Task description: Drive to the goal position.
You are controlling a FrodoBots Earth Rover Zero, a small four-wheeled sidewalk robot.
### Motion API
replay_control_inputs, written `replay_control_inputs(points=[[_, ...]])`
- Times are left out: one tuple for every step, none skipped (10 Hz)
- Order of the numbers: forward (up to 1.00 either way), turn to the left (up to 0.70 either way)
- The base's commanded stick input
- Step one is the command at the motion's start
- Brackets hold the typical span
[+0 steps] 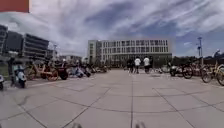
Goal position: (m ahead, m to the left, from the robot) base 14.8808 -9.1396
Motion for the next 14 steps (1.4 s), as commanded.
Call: replay_control_inputs(points=[[0.0, -0.7], [0.0, -0.7], [0.0, -0.7], [0.0, -0.7], [0.0, -0.7], [0.0, -0.7], [0.0, -0.7], [0.0, -0.7], [0.0, -0.7], [0.0, -0.7], [0.0, -0.1], [0.0, 0.0], [0.0, 0.0], [0.0, 0.0]])
